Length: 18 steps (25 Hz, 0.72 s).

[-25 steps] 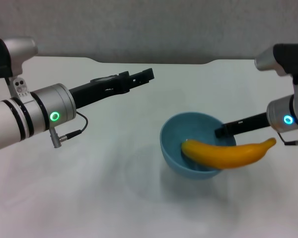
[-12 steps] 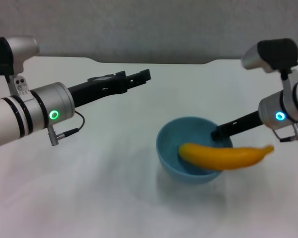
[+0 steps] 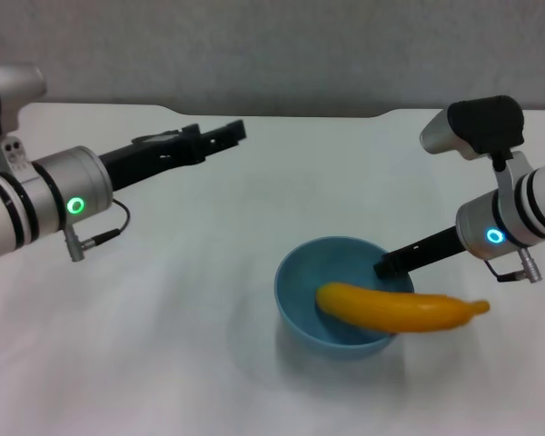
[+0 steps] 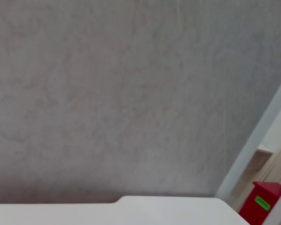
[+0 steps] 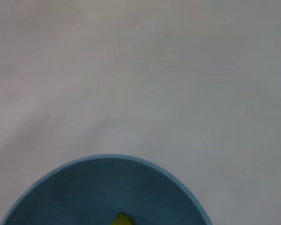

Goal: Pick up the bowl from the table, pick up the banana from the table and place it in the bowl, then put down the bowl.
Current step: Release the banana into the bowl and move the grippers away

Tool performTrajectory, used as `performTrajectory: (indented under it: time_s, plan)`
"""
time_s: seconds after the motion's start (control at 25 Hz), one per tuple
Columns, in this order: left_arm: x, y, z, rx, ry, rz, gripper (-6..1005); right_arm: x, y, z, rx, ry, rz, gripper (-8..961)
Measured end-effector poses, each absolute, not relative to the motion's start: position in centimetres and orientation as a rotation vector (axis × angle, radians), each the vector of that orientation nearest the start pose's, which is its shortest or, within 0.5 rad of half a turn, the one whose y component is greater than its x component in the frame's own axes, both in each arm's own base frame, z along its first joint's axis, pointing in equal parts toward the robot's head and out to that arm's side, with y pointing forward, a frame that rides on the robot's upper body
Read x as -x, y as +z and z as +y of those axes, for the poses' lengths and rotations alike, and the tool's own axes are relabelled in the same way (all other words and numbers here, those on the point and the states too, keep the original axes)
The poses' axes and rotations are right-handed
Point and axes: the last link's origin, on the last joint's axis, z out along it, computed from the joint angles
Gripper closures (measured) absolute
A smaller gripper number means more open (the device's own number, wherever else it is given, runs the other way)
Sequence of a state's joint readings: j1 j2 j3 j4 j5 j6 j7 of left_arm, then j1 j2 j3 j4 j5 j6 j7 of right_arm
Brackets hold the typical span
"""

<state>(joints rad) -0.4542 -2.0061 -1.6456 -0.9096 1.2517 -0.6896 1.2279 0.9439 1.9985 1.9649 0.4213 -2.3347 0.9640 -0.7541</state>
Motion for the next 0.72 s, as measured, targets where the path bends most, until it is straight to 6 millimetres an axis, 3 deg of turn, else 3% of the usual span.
performTrajectory:
  time_s: [0.72]
  plan:
    - [22.4,0.9,40.8,2.095,-0.827,-1.092,134,-23.2,-5.5,42.2,2.438,-0.183,1.267,906]
